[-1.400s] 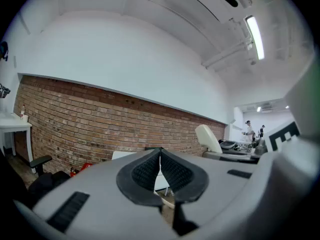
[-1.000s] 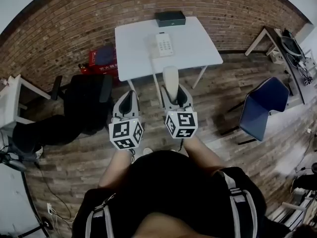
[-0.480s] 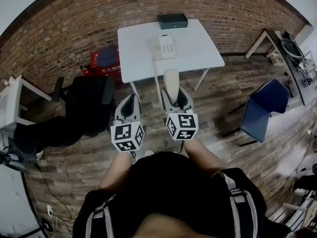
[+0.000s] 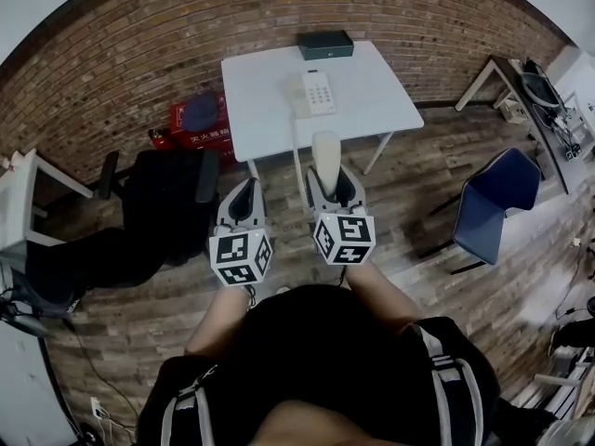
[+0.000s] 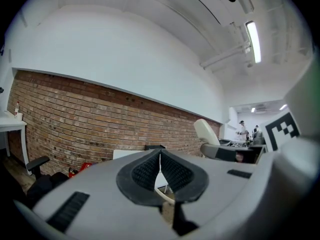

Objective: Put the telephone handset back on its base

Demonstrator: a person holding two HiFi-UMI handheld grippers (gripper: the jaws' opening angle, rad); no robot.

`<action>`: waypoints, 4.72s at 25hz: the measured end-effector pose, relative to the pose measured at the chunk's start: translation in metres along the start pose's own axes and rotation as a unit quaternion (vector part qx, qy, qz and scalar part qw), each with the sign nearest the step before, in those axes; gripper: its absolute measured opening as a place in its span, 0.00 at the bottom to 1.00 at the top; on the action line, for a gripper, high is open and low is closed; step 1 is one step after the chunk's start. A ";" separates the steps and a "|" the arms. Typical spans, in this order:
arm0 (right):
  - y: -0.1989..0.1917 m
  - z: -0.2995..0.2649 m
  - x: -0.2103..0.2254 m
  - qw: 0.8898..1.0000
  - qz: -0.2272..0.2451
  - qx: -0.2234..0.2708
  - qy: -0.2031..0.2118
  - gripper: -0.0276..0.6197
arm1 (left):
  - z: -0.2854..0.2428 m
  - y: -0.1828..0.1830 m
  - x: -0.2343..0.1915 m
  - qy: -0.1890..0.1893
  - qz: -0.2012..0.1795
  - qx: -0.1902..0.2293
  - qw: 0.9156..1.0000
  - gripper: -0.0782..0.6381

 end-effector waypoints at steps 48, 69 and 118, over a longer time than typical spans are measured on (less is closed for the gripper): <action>0.041 -0.204 0.078 0.999 -0.009 -0.007 0.034 0.36 | -0.206 0.013 -0.050 0.009 -0.011 -0.009 1.000 0.12; 0.076 -0.388 0.204 0.986 -0.052 -0.120 0.107 0.36 | -0.412 0.038 -0.038 0.081 0.003 -0.072 0.994 0.12; -0.106 -0.525 0.197 0.923 0.022 -0.357 -0.141 0.36 | -0.404 0.007 -0.145 0.095 0.007 -0.111 0.989 0.12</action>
Point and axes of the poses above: the fingertips, and each gripper's own axes: z backward along the fingers, x to its right, y out of its top, the point moved 9 cm from there along z, backward along the fingers, and after that the axes turned 12 degrees about -z, right-handed, at the moved point
